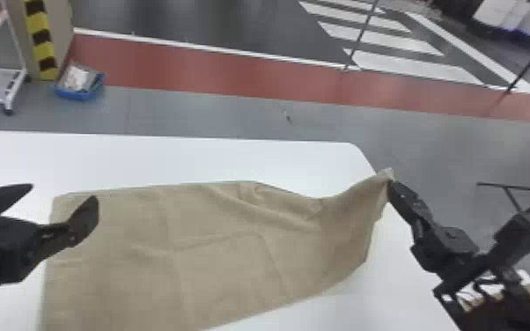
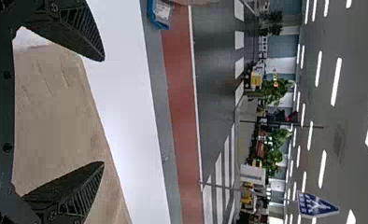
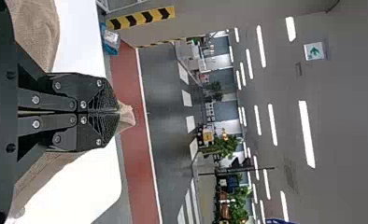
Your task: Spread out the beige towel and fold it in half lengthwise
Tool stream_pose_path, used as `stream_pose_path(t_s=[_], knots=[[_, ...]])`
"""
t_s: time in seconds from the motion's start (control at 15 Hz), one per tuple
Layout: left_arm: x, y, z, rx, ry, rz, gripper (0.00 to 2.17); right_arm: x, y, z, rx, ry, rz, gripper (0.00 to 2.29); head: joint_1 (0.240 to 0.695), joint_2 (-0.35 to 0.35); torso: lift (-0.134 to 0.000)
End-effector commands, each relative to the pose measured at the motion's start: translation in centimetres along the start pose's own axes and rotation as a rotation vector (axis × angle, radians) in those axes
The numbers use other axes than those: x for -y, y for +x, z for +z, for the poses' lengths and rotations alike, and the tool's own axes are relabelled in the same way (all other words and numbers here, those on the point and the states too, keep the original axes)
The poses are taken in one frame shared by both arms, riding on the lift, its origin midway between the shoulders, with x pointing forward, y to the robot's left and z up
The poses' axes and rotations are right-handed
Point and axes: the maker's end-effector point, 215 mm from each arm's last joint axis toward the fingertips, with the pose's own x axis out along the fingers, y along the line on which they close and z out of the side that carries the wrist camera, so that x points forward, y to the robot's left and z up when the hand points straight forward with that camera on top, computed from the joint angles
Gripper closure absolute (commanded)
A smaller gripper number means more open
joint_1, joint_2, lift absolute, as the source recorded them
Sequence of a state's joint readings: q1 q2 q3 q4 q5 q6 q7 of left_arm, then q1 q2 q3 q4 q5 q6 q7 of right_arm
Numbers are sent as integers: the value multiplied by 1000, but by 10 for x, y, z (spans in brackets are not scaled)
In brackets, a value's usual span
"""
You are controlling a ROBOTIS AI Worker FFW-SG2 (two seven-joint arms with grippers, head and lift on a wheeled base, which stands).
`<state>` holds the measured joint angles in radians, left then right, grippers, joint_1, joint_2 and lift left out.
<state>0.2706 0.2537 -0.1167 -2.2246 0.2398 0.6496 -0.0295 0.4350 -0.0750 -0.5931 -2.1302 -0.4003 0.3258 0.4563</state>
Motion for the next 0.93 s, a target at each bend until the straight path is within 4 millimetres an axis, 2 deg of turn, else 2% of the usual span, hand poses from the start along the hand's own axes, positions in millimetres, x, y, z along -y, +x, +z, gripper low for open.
stream_pose_path(t_s=[0.0, 0.13, 0.33, 0.53, 0.73, 0.87], knots=[[-29, -30, -28, -49, -13, 51, 93, -2, 4, -34, -94, -72, -4, 1359, 695, -330, -124], [-45, -52, -62, -111, -30, 86, 97, 3, 2, -68, -166, -112, -10, 1359, 695, -287, -124], [-44, -71, -96, -163, -66, 95, 90, 14, -5, -105, -231, -100, -23, 1359, 695, -264, -124], [-38, -79, -108, -185, -82, 101, 87, 18, -5, -112, -236, -95, -26, 1359, 695, -272, -124], [-26, -99, -116, -202, -101, 89, 100, 20, -3, -115, -242, -93, -26, 1359, 695, -280, -124], [-19, -105, -113, -166, -120, 52, 255, 16, 3, -116, -234, -93, -16, 1359, 695, -297, -124]])
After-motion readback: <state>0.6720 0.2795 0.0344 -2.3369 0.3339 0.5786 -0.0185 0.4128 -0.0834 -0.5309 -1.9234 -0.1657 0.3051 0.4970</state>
